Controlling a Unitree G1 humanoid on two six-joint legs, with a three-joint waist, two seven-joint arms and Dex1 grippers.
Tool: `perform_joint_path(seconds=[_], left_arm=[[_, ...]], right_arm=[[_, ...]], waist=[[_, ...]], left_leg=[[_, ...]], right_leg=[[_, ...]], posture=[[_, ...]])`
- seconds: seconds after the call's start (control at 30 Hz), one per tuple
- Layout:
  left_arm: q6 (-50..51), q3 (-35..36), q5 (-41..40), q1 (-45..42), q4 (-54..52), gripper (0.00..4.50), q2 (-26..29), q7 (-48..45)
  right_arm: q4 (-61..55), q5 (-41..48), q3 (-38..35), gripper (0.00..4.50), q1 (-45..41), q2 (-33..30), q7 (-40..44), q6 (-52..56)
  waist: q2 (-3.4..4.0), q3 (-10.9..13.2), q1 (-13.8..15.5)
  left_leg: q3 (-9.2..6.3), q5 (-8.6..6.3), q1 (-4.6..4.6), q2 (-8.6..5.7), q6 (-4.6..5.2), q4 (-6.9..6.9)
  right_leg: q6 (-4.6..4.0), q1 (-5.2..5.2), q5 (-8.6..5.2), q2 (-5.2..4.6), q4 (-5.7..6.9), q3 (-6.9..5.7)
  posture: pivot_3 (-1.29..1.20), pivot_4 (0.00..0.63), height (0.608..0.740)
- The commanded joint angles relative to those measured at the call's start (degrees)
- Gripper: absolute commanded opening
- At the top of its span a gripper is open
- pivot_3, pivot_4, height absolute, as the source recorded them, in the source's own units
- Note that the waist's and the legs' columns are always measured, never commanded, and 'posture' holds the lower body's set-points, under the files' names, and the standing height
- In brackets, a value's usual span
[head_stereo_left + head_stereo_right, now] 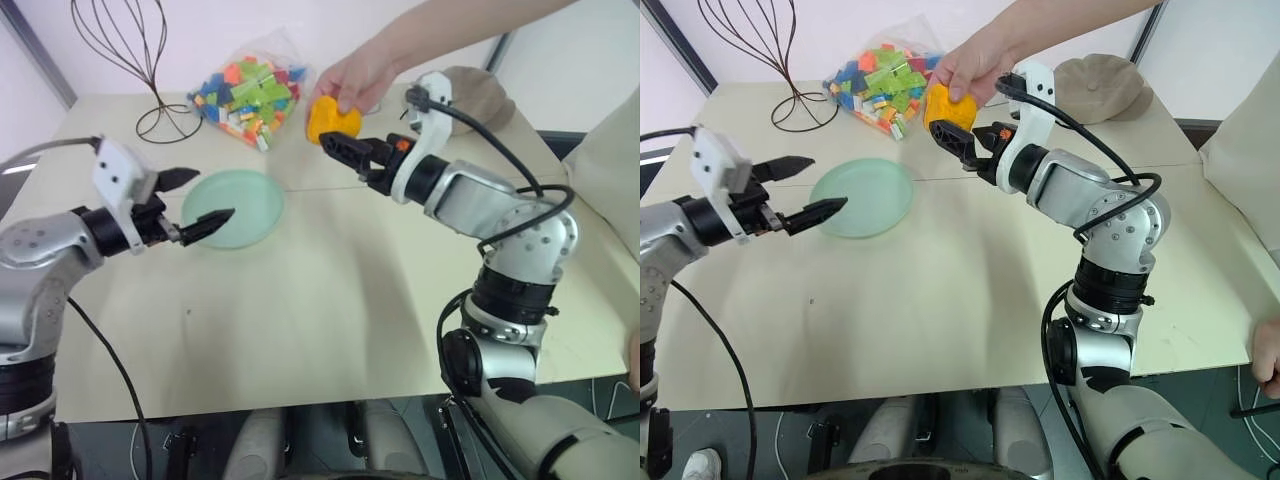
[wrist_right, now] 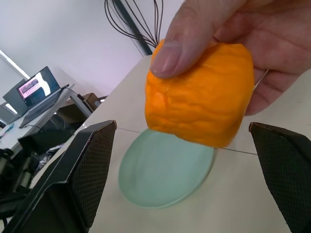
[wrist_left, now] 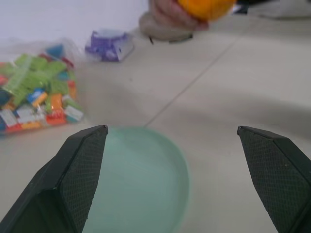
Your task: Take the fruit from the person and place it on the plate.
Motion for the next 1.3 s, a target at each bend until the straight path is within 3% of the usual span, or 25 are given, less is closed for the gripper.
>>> perform_joint_path(seconds=[0.03, 0.47, 0.57, 0.67, 1.0, 1.3], left_arm=[[1.1, 3.0, -3.7, -0.8, -2.6, 4.5, 0.2, 0.7], [3.0, 4.9, -6.4, 3.3, -6.2, 4.5, 1.6, 2.7], [3.1, 5.1, -6.4, 4.0, -6.6, 4.5, 1.8, 3.0], [3.1, 5.4, -6.7, 4.5, -6.8, 4.5, 2.1, 3.2], [2.9, 6.2, -5.2, 4.8, -4.4, 4.5, 2.4, 5.3], [4.0, 6.9, -2.5, 7.5, -3.0, 4.5, 4.9, 5.8]], right_arm=[[-0.1, 0.2, 0.6, 4.47, -2.3, 0.2, 0.8, -2.0], [9.2, -4.7, 4.0, 4.47, -5.2, 1.0, 3.5, -10.5], [10.6, -5.9, 4.9, 3.6, -5.5, 1.2, 4.4, -12.1], [10.8, -6.3, 5.2, 2.24, -5.6, 1.3, 4.9, -12.5], [9.3, -6.8, 6.5, 2.21, -4.6, 1.5, 5.0, -11.6], [12.3, -20.3, 25.4, 2.21, -1.7, 2.7, 15.4, -23.1]], waist=[[0.0, 0.0, 0.0], [0.01, 0.0, -0.1], [0.01, 0.0, 0.0], [0.02, 0.0, 0.0], [0.03, 0.0, -0.1], [0.03, 0.0, -1.2]], left_leg=[[0.0, 0.0, 0.0, 0.0, 0.0, 0.0], [0.0, 0.0, 0.0, 0.0, 0.0, -0.01], [0.0, 0.0, 0.0, 0.0, 0.0, -0.01], [0.0, 0.0, 0.0, 0.0, 0.0, -0.02], [0.0, 0.0, 0.0, 0.01, 0.0, -0.03], [-0.01, 0.0, 0.0, 0.02, 0.0, -0.05]], right_leg=[[0.0, 0.0, 0.0, 0.01, 0.0, 0.0], [0.0, 0.0, 0.0, 0.1, -0.02, 0.0], [0.0, 0.0, 0.0, 0.1, -0.03, 0.0], [0.0, 0.0, 0.0, 0.09, -0.03, 0.0], [-0.01, -0.01, -0.01, 0.08, -0.04, 0.0], [-0.01, -0.03, -0.01, 0.09, -0.05, -0.01]], posture=[[0.0, 0.15, 0.74], [0.0, 0.15, 0.74], [0.0, 0.15, 0.74], [0.0, 0.15, 0.74], [0.0, 0.15, 0.74], [0.0, 0.15, 0.74]])
